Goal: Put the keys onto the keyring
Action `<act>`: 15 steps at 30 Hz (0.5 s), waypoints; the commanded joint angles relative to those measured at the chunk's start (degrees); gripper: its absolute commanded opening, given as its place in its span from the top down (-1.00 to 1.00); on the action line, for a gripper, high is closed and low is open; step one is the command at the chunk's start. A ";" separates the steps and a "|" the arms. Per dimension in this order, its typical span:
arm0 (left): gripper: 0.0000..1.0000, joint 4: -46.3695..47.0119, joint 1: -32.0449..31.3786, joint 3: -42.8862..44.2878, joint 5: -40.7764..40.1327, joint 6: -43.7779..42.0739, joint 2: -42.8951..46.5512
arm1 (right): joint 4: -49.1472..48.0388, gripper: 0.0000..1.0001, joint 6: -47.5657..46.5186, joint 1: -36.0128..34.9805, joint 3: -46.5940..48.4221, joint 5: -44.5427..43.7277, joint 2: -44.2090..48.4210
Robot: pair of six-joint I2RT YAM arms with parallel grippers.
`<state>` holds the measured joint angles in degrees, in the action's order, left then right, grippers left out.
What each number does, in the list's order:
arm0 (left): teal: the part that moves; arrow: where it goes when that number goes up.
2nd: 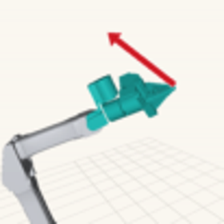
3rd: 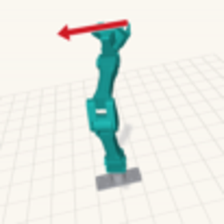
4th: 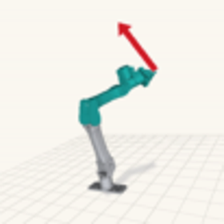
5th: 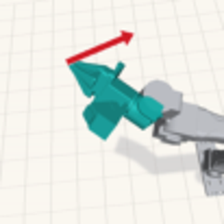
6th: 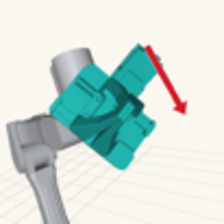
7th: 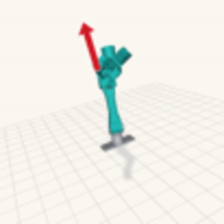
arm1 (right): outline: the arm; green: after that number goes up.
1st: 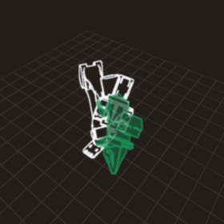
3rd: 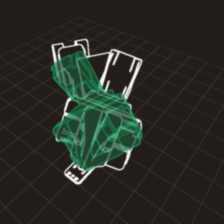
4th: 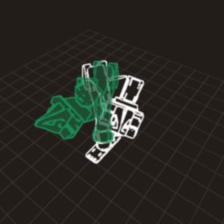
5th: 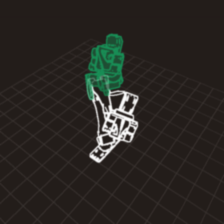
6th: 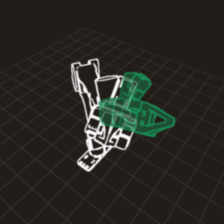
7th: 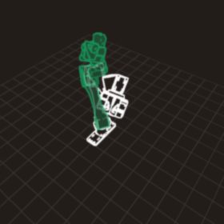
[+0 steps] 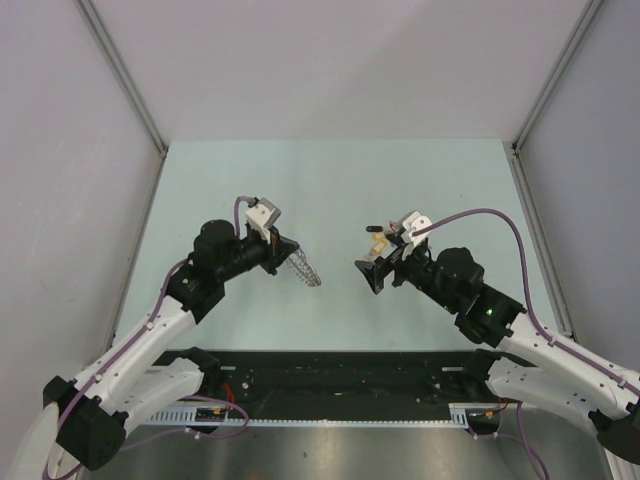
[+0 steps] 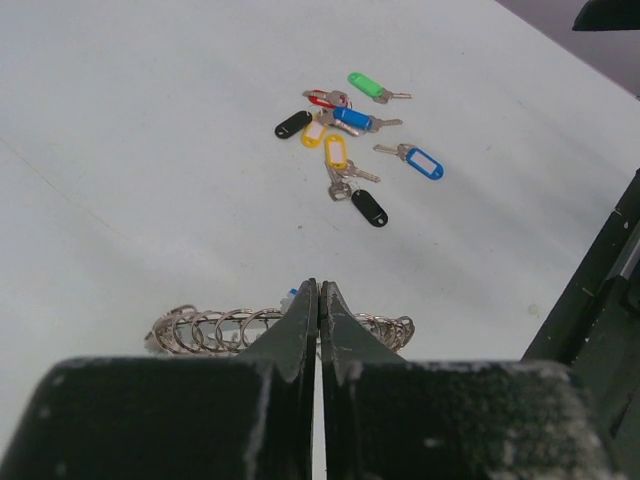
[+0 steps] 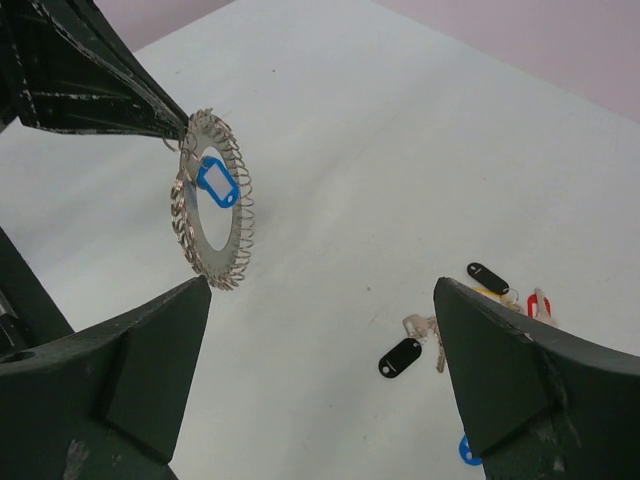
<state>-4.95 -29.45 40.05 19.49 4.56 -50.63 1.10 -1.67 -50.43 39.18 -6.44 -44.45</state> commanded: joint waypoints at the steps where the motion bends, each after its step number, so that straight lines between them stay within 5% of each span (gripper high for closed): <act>1: 0.99 -0.32 0.71 3.27 1.17 -0.86 -0.78 | -5.40 -0.99 5.18 0.69 -0.24 -1.03 -0.11; 15: 0.99 0.38 1.06 5.30 5.56 -2.27 -5.71 | -11.56 -0.99 8.70 0.78 -1.91 3.27 -6.53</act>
<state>-7.44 -29.15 43.79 22.81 2.96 -56.66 -6.50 5.10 -49.60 37.28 -4.36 -49.25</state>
